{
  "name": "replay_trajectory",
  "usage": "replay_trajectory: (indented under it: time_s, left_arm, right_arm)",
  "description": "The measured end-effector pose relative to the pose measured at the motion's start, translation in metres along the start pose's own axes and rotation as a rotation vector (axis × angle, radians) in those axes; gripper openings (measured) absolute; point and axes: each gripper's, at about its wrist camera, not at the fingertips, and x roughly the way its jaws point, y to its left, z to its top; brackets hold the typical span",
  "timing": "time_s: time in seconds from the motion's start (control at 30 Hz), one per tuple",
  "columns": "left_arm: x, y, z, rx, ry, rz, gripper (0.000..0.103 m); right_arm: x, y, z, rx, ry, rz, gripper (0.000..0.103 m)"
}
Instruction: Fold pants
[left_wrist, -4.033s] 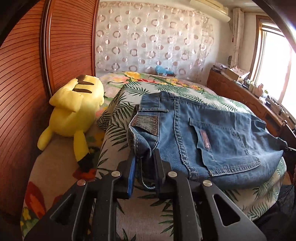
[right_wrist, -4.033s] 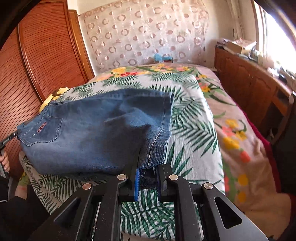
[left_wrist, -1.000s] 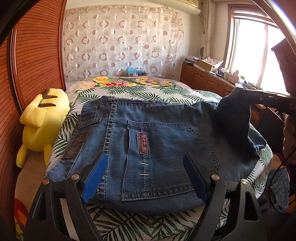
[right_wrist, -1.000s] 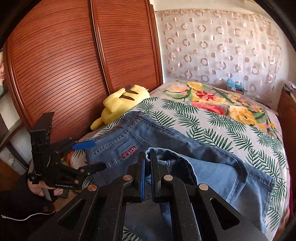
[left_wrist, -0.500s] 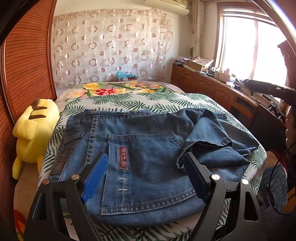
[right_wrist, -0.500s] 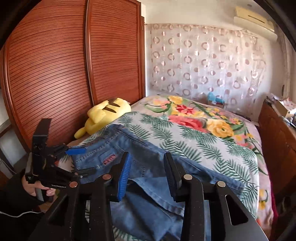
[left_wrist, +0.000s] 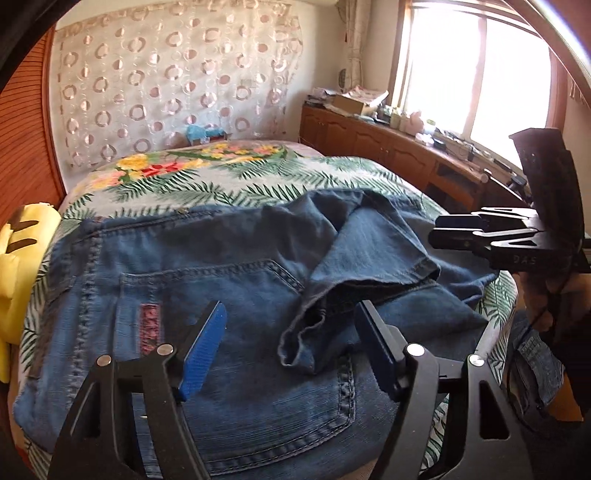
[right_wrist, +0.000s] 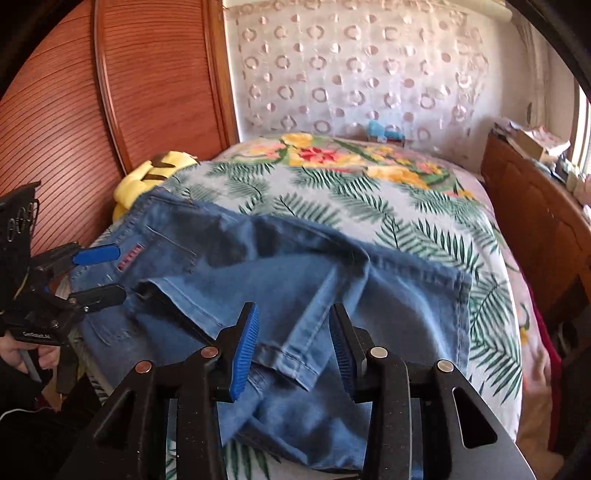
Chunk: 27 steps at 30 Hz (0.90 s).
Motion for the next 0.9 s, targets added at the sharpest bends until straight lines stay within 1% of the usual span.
replay_trajectory:
  time_s: [0.03, 0.1, 0.17, 0.2, 0.4, 0.47, 0.5, 0.53, 0.6, 0.63, 0.67, 0.7, 0.73, 0.77, 0.9]
  left_arm:
    - [0.003, -0.001, -0.001, 0.004, 0.007, -0.005, 0.061]
    - [0.009, -0.003, -0.002, 0.007, 0.031, -0.013, 0.051]
    - [0.012, -0.003, -0.002, 0.007, 0.027, -0.004, 0.042]
    - [0.013, -0.002, -0.001, 0.004, 0.025, 0.001, 0.039]
    - [0.022, -0.003, 0.000, 0.008, 0.048, 0.000, 0.035]
    - [0.024, -0.005, -0.001, 0.017, 0.054, -0.003, 0.031]
    - [0.024, -0.006, -0.002, 0.022, 0.057, -0.006, 0.026]
    - [0.025, -0.006, -0.002, 0.024, 0.057, -0.008, 0.019]
    - [0.021, -0.006, -0.001, 0.019, 0.040, -0.010, 0.011]
    - [0.016, -0.006, 0.001, 0.004, 0.011, -0.003, 0.008]
    - [0.014, -0.005, 0.004, -0.003, 0.003, 0.003, 0.008]
    - [0.009, -0.007, 0.006, -0.002, -0.006, 0.007, 0.008]
    - [0.004, -0.008, 0.007, -0.003, -0.020, 0.005, 0.008]
    - [-0.004, -0.008, 0.010, -0.006, -0.039, 0.000, 0.008]
    - [-0.043, -0.010, 0.023, 0.000, -0.122, -0.011, 0.008]
  right_arm:
    - [0.005, -0.001, -0.001, 0.008, 0.012, -0.002, 0.045]
    - [0.012, -0.001, -0.004, 0.027, 0.030, -0.002, 0.048]
    - [0.018, -0.002, -0.006, 0.042, 0.047, 0.003, 0.049]
    - [0.019, -0.004, -0.008, 0.054, 0.059, 0.007, 0.049]
    - [0.037, -0.013, -0.010, 0.113, 0.113, 0.060, 0.049]
    - [0.042, -0.014, -0.008, 0.121, 0.115, 0.069, 0.049]
    - [0.041, -0.014, -0.007, 0.127, 0.111, 0.074, 0.049]
    - [0.041, -0.015, -0.006, 0.132, 0.108, 0.084, 0.049]
    - [0.040, -0.018, -0.008, 0.134, 0.106, 0.101, 0.049]
    - [0.046, -0.020, -0.009, 0.132, 0.108, 0.107, 0.046]
    - [0.047, -0.021, -0.009, 0.131, 0.107, 0.118, 0.029]
    - [0.048, -0.023, -0.010, 0.139, 0.108, 0.143, 0.024]
    - [0.048, -0.025, -0.010, 0.152, 0.100, 0.158, 0.015]
    - [0.045, -0.027, -0.008, 0.156, 0.082, 0.172, 0.010]
    - [0.014, -0.023, 0.011, 0.123, -0.016, 0.196, 0.006]
